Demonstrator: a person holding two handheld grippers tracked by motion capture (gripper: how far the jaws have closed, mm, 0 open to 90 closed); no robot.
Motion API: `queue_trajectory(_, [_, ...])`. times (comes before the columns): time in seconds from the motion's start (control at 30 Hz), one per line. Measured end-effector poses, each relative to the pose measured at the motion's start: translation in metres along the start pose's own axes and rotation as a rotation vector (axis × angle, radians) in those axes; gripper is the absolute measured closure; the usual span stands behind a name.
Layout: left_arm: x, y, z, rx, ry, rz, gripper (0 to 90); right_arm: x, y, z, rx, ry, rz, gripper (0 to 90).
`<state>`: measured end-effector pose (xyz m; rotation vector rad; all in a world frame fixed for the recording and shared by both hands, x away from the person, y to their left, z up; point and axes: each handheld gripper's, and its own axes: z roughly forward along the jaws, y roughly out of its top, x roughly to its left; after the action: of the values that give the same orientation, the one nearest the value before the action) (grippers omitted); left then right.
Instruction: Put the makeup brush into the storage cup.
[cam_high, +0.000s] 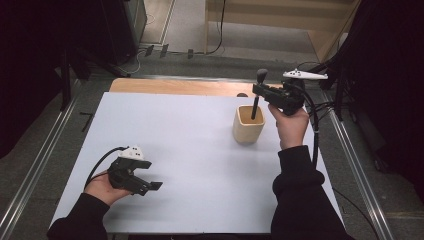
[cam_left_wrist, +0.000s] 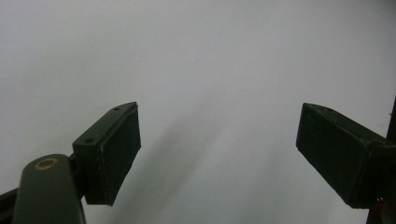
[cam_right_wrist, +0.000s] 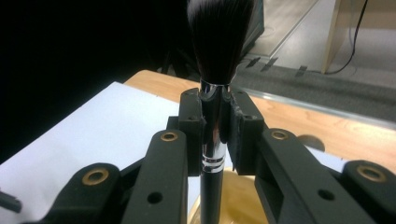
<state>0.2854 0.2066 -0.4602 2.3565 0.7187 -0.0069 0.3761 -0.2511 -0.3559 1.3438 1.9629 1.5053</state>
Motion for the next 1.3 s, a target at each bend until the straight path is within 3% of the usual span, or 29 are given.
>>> queue_trajectory(0.53, [0.0, 0.0, 0.001, 0.007, -0.008, 0.002, 14.5, -0.009, -0.012, 0.024, 0.017, -0.054, -0.013, 78.6])
queue_trajectory(0.77, [0.0, 0.0, 0.001, 0.008, -0.011, 0.005, 14.5, -0.011, -0.019, 0.031, 0.03, -0.062, -0.01, 78.6])
queue_trajectory(0.97, [0.0, 0.0, 0.001, 0.009, -0.01, 0.003, 14.5, -0.018, -0.028, 0.036, 0.054, -0.067, 0.022, 78.6])
queue_trajectory(1.3, [0.0, 0.0, 0.001, 0.005, -0.01, 0.002, 14.4, -0.017, -0.036, 0.044, 0.079, -0.078, 0.005, 78.6])
